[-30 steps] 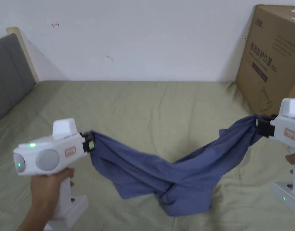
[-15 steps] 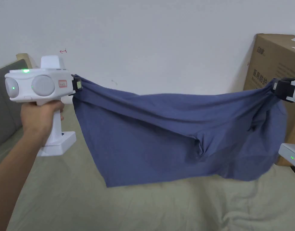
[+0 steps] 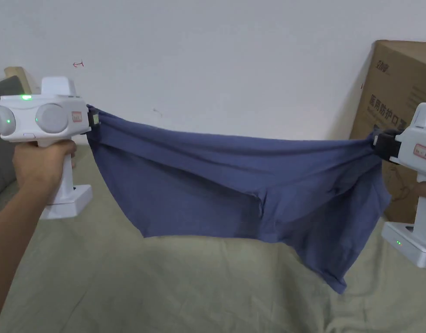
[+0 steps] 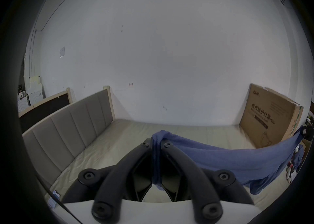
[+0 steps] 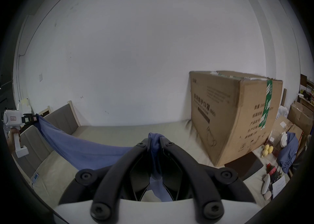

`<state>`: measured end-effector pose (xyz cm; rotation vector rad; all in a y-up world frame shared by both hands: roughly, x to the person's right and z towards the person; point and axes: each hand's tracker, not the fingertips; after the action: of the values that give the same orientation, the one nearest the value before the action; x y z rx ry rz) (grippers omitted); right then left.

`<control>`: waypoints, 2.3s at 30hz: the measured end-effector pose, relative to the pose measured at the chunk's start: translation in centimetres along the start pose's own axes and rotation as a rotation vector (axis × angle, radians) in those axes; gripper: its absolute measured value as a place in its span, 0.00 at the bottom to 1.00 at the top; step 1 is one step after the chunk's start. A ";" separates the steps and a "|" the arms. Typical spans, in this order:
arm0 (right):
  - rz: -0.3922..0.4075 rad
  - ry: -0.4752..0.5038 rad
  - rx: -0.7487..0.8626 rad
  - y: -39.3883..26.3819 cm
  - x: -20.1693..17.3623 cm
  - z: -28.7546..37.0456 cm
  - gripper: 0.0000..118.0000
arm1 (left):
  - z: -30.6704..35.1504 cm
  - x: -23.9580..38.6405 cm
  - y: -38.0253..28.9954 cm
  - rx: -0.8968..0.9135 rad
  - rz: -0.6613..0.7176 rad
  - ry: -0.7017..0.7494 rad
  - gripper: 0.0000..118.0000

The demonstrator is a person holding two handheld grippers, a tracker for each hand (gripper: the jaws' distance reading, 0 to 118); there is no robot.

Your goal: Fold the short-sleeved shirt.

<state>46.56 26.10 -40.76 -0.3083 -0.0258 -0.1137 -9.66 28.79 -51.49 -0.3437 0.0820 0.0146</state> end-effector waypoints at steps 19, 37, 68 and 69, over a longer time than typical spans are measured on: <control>-0.089 -0.037 -0.254 -18.4 -1.6 2.4 0.07 | 5.0 -4.6 -22.6 -0.311 0.049 0.000 0.05; -0.249 -0.097 -0.460 -33.8 1.1 18.8 0.07 | 21.6 -8.9 -38.2 -0.521 0.106 0.032 0.05; 0.078 -0.133 -0.026 -19.1 -6.0 21.7 0.79 | 24.7 -1.3 -24.9 -0.063 0.138 -0.049 0.78; 0.094 -0.135 0.011 -18.6 -6.4 22.0 0.79 | 25.0 -0.7 -24.2 -0.017 0.114 -0.053 0.70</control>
<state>37.88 15.84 -14.49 -0.3050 -0.1453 0.0011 -7.72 14.39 -19.85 -0.3549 0.0493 0.1370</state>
